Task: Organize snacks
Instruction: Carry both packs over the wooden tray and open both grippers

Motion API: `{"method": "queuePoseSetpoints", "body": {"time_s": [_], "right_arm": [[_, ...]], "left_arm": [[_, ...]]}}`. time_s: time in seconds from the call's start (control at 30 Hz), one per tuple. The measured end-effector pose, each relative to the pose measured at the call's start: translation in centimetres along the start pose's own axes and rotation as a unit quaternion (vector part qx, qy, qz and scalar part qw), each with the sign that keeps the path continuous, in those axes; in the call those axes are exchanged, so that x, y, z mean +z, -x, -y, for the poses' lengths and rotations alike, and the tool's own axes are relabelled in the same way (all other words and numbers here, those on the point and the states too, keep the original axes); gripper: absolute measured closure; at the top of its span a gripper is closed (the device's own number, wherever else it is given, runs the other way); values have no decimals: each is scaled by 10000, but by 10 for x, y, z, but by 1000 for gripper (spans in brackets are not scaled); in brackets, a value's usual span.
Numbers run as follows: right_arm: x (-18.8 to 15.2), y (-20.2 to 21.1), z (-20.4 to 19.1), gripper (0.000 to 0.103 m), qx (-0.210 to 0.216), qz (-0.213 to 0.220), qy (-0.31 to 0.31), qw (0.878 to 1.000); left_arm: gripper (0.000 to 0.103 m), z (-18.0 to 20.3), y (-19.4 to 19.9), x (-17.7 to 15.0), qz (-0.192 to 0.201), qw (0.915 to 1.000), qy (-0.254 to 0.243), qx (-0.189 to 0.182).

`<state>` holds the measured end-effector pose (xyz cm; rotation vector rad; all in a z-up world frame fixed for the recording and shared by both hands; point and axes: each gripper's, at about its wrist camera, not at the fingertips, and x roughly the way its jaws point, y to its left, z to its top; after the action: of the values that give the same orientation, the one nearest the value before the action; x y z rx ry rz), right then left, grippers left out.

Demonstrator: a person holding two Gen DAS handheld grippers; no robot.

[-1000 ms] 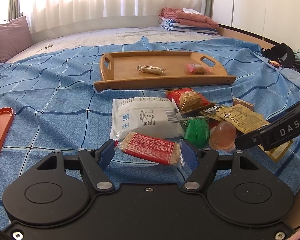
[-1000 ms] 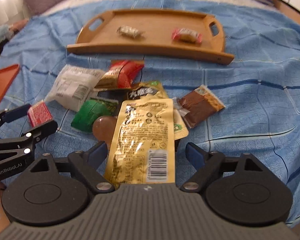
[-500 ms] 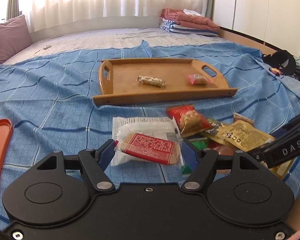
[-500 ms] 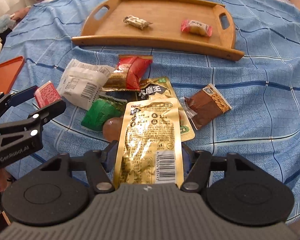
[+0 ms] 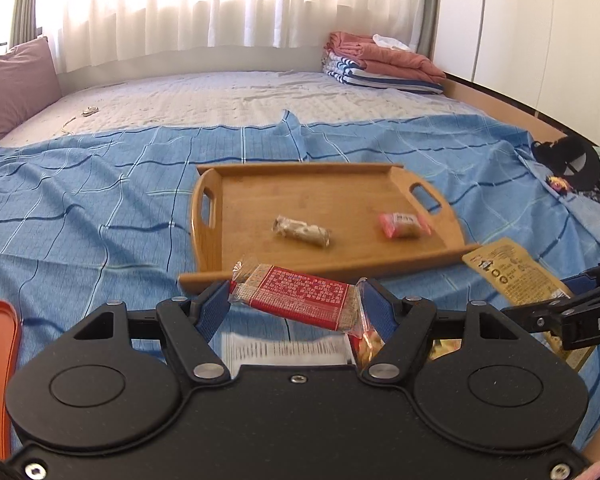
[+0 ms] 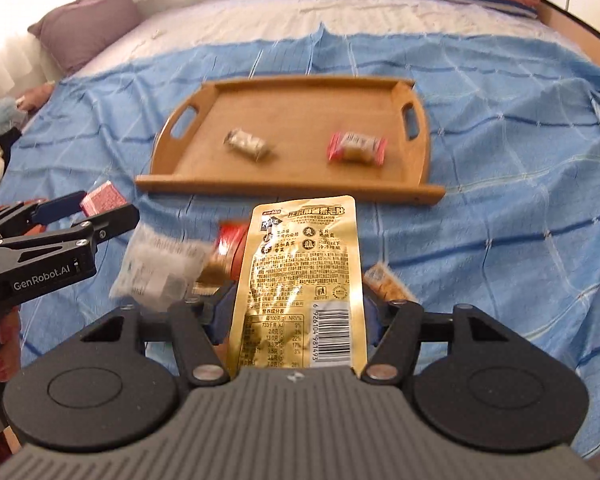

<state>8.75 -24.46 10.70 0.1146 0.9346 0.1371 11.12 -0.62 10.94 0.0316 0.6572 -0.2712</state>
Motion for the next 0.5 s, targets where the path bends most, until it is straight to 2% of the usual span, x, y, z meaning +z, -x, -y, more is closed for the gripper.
{"method": "queuePoseSetpoints", "body": {"time_s": [0.27,0.5], "right_arm": [[56,-11,21,39,20,469,-226,9986],[103,-47,33,39,-11,895,-150,9959]], "left_arm": [[33,-6,-37,61,-134,9993,347,81],[33,-6,-91,103,-240,9972,666,222]]}}
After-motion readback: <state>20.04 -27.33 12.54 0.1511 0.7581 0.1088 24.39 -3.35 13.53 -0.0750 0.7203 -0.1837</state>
